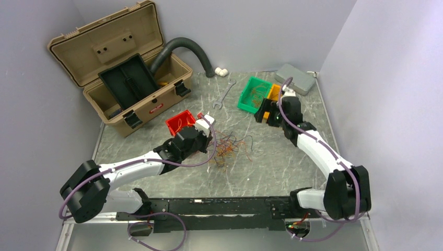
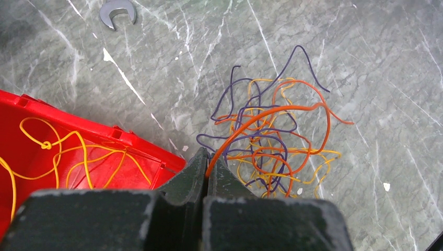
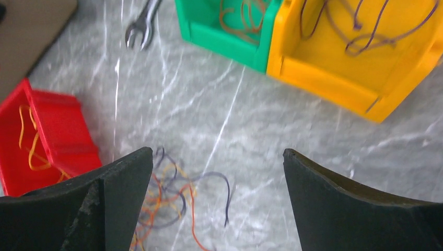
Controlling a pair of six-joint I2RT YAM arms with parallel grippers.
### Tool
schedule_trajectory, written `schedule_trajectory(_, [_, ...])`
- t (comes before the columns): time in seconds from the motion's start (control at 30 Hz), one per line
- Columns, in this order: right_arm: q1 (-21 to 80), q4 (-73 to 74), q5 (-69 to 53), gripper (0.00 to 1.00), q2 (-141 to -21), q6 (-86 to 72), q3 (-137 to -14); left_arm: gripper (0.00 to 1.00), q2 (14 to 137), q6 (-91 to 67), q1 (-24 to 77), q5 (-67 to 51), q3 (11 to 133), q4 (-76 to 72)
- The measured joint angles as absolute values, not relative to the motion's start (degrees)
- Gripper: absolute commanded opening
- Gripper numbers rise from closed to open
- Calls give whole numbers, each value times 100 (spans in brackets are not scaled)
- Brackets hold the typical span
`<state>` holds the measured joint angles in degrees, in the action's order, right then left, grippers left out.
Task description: Untangle the cables
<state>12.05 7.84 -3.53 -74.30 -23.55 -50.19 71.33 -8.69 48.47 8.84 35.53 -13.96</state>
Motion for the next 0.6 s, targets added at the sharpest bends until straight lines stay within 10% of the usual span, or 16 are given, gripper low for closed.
schedule_trajectory(0.6, [1667,-1007,-801,94,-6263,-2215,-2888,0,6842,-867,4880,788,3286,-1470])
